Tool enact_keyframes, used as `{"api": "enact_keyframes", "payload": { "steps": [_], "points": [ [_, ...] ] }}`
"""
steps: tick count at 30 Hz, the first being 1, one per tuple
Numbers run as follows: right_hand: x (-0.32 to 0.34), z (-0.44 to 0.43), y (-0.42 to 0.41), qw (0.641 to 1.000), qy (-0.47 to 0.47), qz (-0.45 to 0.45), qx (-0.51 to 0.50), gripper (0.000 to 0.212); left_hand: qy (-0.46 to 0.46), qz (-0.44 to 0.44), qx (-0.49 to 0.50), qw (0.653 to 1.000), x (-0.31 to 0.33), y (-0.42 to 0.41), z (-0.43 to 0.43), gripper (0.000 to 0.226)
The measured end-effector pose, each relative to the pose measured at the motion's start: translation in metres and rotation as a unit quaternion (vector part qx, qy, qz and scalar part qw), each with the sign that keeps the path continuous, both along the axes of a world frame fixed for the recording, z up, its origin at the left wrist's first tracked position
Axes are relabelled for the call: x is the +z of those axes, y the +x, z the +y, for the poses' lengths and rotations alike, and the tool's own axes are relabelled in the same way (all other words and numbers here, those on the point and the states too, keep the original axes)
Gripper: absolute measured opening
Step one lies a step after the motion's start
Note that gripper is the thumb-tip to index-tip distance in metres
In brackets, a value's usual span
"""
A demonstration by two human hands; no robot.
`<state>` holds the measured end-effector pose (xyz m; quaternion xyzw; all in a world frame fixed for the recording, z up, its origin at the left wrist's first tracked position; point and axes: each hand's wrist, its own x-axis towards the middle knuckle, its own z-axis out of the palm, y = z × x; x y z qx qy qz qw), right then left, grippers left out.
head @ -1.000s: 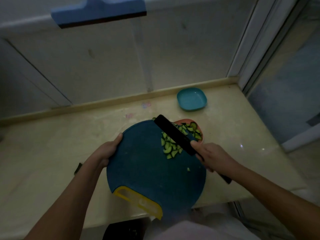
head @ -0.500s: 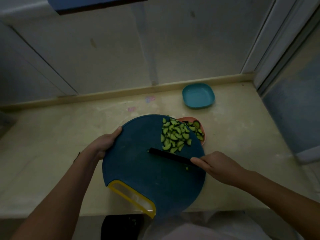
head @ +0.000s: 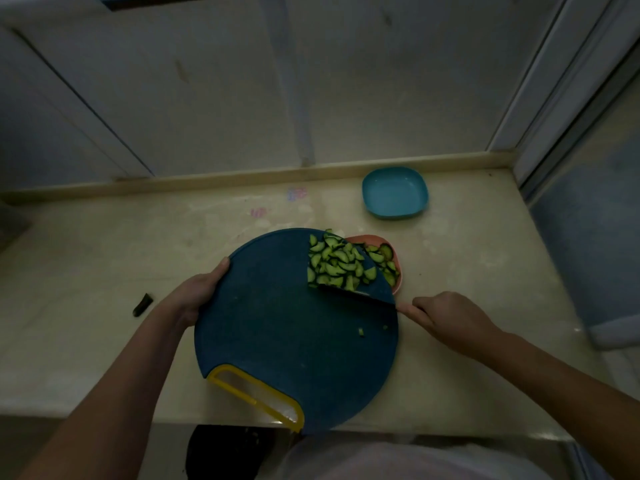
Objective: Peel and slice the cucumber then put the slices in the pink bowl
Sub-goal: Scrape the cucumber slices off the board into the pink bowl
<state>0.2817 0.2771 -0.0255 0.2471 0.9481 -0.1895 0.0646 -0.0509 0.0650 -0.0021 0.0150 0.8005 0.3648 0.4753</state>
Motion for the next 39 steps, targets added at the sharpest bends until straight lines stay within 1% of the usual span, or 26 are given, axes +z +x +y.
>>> {"api": "enact_keyframes", "payload": {
  "steps": [2, 4, 9, 10, 11, 14, 15, 17, 18, 21, 22, 23, 25, 26, 28, 30, 32, 35, 38, 39],
  "points": [
    [0.003, 0.008, -0.004, 1.000, 0.012, -0.013, 0.007, 0.068, 0.004, 0.001, 0.012, 1.000, 0.001, -0.001, -0.002, 0.056],
    [0.004, 0.013, -0.007, 0.999, 0.024, -0.016, 0.014, 0.054, 0.003, 0.005, 0.018, 1.000, 0.002, -0.004, -0.004, 0.056],
    [0.005, 0.015, -0.010, 0.999, 0.041, -0.018, 0.017, 0.050, -0.005, 0.022, 0.025, 0.999, 0.009, -0.011, -0.010, 0.062],
    [0.003, 0.015, -0.009, 0.999, 0.047, -0.017, 0.016, 0.051, -0.005, 0.026, 0.027, 0.999, 0.010, -0.012, -0.009, 0.061],
    [0.002, 0.016, -0.008, 0.999, 0.049, -0.013, 0.015, 0.057, -0.007, 0.027, 0.029, 0.999, 0.012, -0.012, -0.009, 0.059],
    [-0.005, 0.021, -0.003, 0.999, 0.037, 0.008, -0.004, 0.095, -0.012, 0.030, 0.030, 0.999, 0.014, -0.014, -0.009, 0.058],
    [-0.006, 0.024, -0.002, 0.999, 0.031, 0.004, -0.010, 0.101, -0.014, 0.030, 0.028, 0.999, 0.015, -0.015, -0.009, 0.059],
    [-0.005, 0.028, -0.001, 0.999, 0.031, -0.010, -0.010, 0.101, -0.013, 0.029, 0.026, 0.999, 0.016, -0.017, -0.009, 0.059],
    [-0.002, 0.029, -0.002, 0.999, 0.036, -0.014, -0.006, 0.096, -0.011, 0.029, 0.026, 0.999, 0.016, -0.018, -0.008, 0.059],
    [0.000, 0.031, -0.003, 0.998, 0.049, -0.032, -0.016, 0.064, -0.014, 0.029, 0.024, 0.999, 0.018, -0.018, -0.007, 0.058],
    [-0.001, 0.032, -0.001, 0.998, 0.050, -0.034, -0.022, 0.060, -0.014, 0.032, 0.024, 0.999, 0.019, -0.019, -0.007, 0.057],
    [-0.001, 0.032, 0.001, 0.998, 0.047, -0.032, -0.027, 0.065, -0.014, 0.038, 0.022, 0.999, 0.020, -0.018, -0.007, 0.056],
    [-0.002, 0.032, 0.007, 0.999, 0.042, -0.011, -0.030, 0.089, -0.021, 0.055, 0.029, 0.998, 0.018, -0.020, -0.009, 0.053],
    [-0.003, 0.032, 0.010, 0.999, 0.040, -0.003, -0.034, 0.097, -0.026, 0.062, 0.031, 0.997, 0.018, -0.021, -0.011, 0.052],
    [-0.006, 0.031, 0.015, 0.999, 0.032, 0.001, -0.041, 0.102, -0.027, 0.062, 0.023, 0.997, 0.021, -0.026, -0.017, 0.055],
    [-0.006, 0.030, 0.017, 0.998, 0.028, -0.007, -0.049, 0.103, -0.035, 0.056, 0.024, 0.998, 0.022, -0.032, -0.024, 0.068],
    [-0.007, 0.030, 0.019, 0.998, 0.021, -0.007, -0.065, 0.104, -0.036, 0.055, 0.030, 0.997, 0.026, -0.034, -0.031, 0.073],
    [-0.004, 0.033, 0.022, 0.996, -0.002, -0.011, -0.091, 0.100, -0.038, 0.056, 0.031, 0.997, 0.029, -0.035, -0.036, 0.075],
    [-0.005, 0.037, 0.026, 0.993, -0.031, 0.006, -0.112, 0.119, -0.031, 0.046, 0.025, 0.998, 0.030, -0.036, -0.042, 0.065],
    [-0.004, 0.038, 0.027, 0.992, -0.044, 0.013, -0.121, 0.121, -0.036, 0.049, 0.021, 0.998, 0.030, -0.038, -0.043, 0.064]
  ]
}}
